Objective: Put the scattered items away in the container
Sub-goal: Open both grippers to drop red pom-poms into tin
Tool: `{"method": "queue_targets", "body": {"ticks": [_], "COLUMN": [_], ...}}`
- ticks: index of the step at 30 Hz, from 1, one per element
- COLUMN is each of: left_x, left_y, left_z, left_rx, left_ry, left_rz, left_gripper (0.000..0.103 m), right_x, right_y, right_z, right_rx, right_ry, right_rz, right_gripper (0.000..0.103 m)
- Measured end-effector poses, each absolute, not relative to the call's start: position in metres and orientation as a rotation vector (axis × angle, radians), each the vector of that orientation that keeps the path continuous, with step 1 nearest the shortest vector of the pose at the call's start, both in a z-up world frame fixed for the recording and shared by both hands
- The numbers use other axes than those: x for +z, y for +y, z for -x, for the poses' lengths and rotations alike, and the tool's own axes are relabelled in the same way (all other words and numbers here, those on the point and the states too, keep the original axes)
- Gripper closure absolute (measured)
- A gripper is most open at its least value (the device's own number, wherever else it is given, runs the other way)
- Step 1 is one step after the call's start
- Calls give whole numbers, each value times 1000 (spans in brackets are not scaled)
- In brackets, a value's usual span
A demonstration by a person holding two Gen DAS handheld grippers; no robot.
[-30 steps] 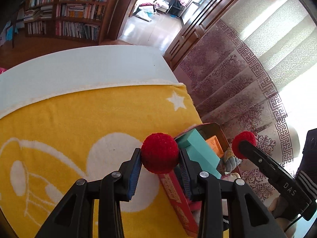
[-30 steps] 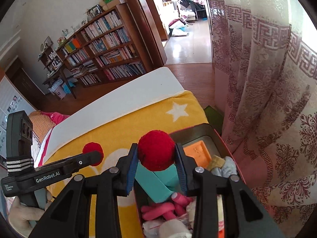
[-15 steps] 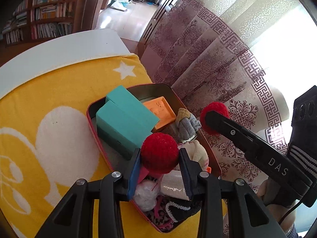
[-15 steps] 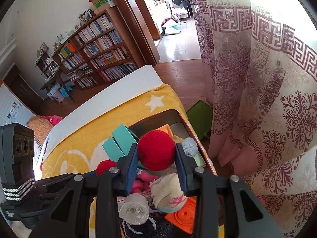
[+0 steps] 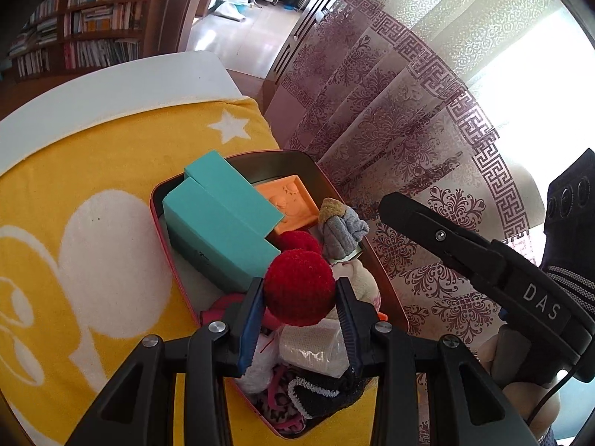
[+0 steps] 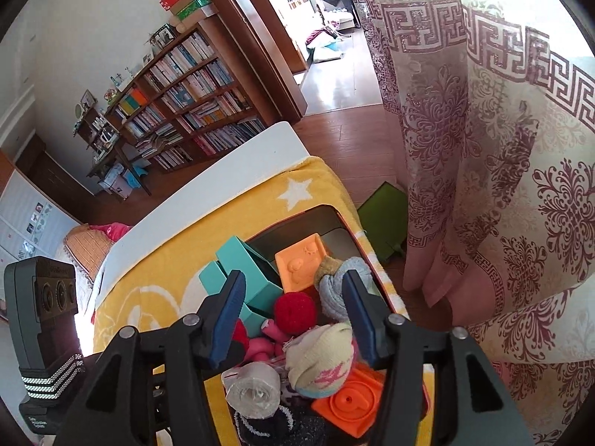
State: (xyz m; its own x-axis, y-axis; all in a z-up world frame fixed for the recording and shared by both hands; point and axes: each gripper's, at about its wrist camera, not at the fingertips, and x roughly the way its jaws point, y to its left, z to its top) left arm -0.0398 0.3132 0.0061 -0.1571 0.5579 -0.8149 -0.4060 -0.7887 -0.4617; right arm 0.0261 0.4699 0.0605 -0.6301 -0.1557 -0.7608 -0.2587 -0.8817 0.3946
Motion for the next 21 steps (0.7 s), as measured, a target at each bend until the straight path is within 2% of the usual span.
{"method": "queue_targets", "body": {"ticks": [2,4,12,14,15,21], "left_x": [6,5,6,9,11,28], "left_y": [318,320,310,303,300,279], "left_z": [39,37,32,30,29,18], "left_rx": [1981,1981,2028,2073,2108,2342], "left_ry": [-170,-178,-179,-172,-165,-24], "left_rz": [1494,1509,1535,1536,1531,1530], "left_gripper": [55,24,24,12,0,1], "right_x": [62,63,64,61,61,56], "right_y": [474,477,480,479,477,464], "right_z": [-31,-35,-46,-49,-51,-62], "right_rx": [2675,2670,2668,2666,2666,2679], "right_ry": [758,764,794,799,796,723], "right_rz": [1311,1302,1301,1314,1323,1380], "right_gripper": [45,45,44,40,37,32]}}
